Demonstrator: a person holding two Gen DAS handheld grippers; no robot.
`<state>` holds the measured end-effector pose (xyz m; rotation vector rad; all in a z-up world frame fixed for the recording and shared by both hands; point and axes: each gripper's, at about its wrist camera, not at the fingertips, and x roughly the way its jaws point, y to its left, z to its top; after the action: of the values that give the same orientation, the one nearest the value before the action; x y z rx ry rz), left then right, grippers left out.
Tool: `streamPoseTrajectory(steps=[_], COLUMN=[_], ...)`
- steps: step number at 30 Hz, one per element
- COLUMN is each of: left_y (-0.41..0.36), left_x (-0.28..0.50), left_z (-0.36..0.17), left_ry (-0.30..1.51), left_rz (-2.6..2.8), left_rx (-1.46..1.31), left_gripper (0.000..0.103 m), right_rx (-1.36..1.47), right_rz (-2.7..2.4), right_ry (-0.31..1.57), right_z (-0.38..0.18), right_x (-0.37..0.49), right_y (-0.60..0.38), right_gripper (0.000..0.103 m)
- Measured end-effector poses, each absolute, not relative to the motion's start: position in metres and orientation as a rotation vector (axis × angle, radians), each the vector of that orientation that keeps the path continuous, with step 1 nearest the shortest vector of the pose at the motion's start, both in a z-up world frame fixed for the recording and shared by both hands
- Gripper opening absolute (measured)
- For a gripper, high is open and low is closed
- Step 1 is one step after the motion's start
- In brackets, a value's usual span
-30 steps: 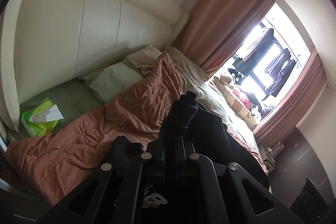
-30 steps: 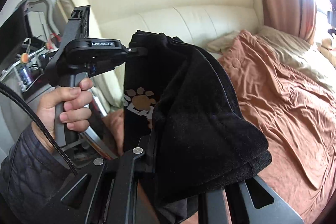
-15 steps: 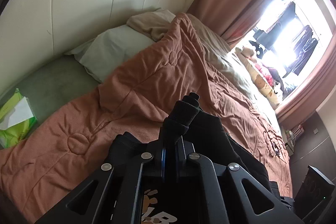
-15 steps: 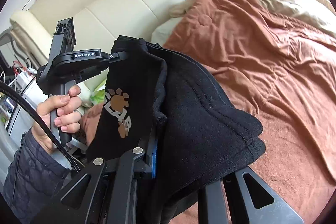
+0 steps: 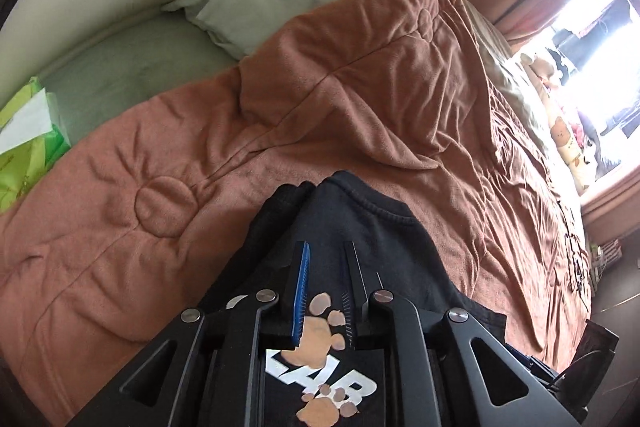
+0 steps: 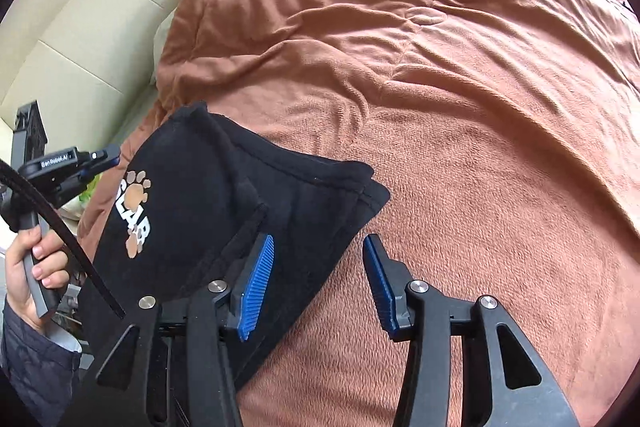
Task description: Fold small clothes
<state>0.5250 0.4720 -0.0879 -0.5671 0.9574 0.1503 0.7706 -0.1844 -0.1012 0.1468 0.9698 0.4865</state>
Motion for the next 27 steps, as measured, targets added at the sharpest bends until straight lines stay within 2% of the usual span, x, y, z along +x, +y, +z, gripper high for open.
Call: streamPoseTrajectory(steps=[12,27], left_y=[0.464,0.450], left_x=[0.453,0.371], left_z=[-0.074,-0.108], left_ry=[0.953,1.024], left_rz=[0.166,0.209], left_rx=[-0.548,-0.567], left_gripper=[0.017,0.017], right_rx=[0.133,-0.176], right_rz=[0.638,0.795], right_ry=[0.876,0.925], right_z=[-0.077,-0.123], right_x=[0.724,0.681], right_y=[-0.140,-0.063], right_gripper=[0.044,0.044])
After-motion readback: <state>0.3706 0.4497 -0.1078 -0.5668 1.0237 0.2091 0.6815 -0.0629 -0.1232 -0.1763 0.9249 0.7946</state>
